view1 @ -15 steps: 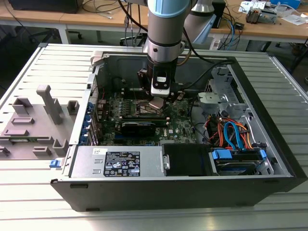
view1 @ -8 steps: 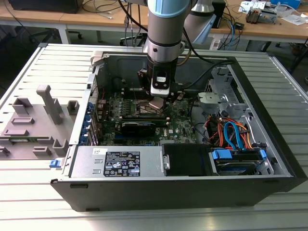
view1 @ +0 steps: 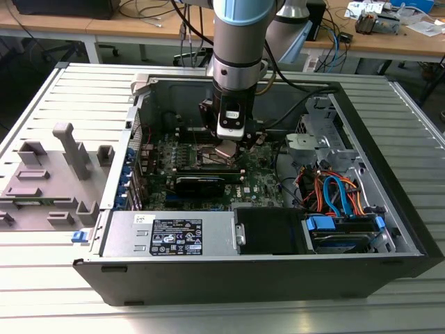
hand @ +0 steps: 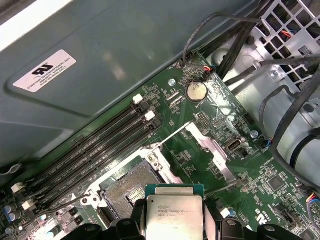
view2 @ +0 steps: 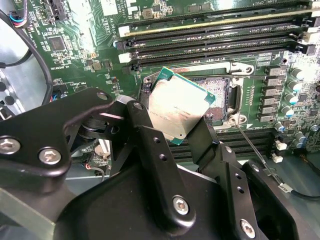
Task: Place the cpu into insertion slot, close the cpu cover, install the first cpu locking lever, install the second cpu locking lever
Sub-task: 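Place the cpu into insertion slot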
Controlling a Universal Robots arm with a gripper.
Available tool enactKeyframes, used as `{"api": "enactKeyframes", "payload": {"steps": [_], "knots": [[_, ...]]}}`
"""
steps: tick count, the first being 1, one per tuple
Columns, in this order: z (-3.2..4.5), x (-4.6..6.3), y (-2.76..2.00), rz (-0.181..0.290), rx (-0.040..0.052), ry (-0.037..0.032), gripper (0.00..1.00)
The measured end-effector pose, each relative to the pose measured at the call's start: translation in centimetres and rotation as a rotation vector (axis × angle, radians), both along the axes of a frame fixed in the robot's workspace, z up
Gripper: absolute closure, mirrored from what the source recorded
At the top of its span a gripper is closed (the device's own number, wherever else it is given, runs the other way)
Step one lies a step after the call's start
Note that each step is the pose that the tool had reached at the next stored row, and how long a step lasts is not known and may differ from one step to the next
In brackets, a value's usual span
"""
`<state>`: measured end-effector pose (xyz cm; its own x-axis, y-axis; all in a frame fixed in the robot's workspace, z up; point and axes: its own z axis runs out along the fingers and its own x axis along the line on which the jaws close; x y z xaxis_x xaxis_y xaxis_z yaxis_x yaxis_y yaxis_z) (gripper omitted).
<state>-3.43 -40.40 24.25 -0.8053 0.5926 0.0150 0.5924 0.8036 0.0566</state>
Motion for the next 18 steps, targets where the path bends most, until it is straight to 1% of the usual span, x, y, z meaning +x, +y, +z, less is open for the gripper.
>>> {"api": "enactKeyframes", "payload": {"steps": [18], "knots": [[0.0, 0.0, 0.0, -0.027, 0.0001, 0.0, 0.45]]}}
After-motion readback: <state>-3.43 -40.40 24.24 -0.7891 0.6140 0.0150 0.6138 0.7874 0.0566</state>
